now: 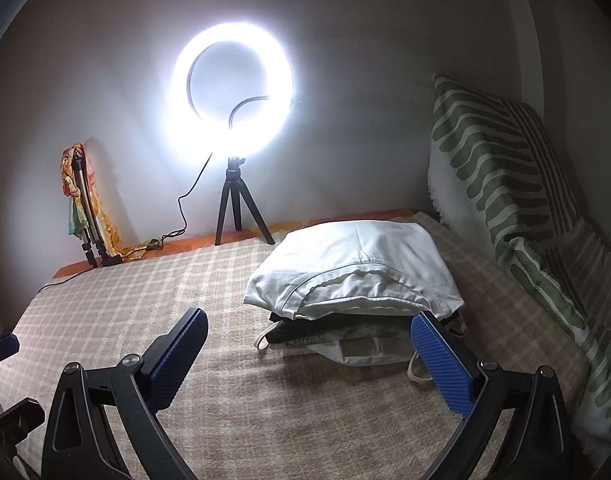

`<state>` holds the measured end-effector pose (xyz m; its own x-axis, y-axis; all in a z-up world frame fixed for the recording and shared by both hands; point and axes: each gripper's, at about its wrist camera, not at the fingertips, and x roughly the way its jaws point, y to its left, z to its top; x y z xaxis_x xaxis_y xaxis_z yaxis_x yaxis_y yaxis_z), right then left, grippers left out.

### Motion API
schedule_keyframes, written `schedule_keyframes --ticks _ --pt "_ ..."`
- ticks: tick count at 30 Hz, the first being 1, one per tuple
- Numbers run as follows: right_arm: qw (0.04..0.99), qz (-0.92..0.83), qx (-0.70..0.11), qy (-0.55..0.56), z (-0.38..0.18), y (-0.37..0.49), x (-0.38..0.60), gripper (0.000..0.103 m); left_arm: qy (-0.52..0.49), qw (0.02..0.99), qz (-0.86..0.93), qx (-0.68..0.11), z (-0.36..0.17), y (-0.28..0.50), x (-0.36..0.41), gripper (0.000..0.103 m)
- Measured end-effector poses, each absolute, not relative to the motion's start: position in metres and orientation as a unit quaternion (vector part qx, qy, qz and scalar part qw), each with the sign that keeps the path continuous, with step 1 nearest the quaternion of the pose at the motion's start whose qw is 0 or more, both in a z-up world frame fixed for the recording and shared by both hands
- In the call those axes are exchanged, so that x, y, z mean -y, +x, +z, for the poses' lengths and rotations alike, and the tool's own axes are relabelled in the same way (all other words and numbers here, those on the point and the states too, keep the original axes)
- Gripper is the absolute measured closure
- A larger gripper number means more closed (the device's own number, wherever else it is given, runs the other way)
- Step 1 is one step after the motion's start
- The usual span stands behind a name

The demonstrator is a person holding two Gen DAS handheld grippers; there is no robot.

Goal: Fold small clothes

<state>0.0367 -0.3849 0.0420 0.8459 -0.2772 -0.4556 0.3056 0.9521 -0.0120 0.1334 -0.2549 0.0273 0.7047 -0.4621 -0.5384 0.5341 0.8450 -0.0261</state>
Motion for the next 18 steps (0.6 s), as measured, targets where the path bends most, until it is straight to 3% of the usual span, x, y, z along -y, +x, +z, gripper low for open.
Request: schedule_keyframes --ticks 18 --pt "0.96 -0.152 -0.233 0.031 0.0419 0.0358 0.3844 0.0 0.07 0.922 -0.276 -0.264 0.0295 0.1303 0.2529 0.001"
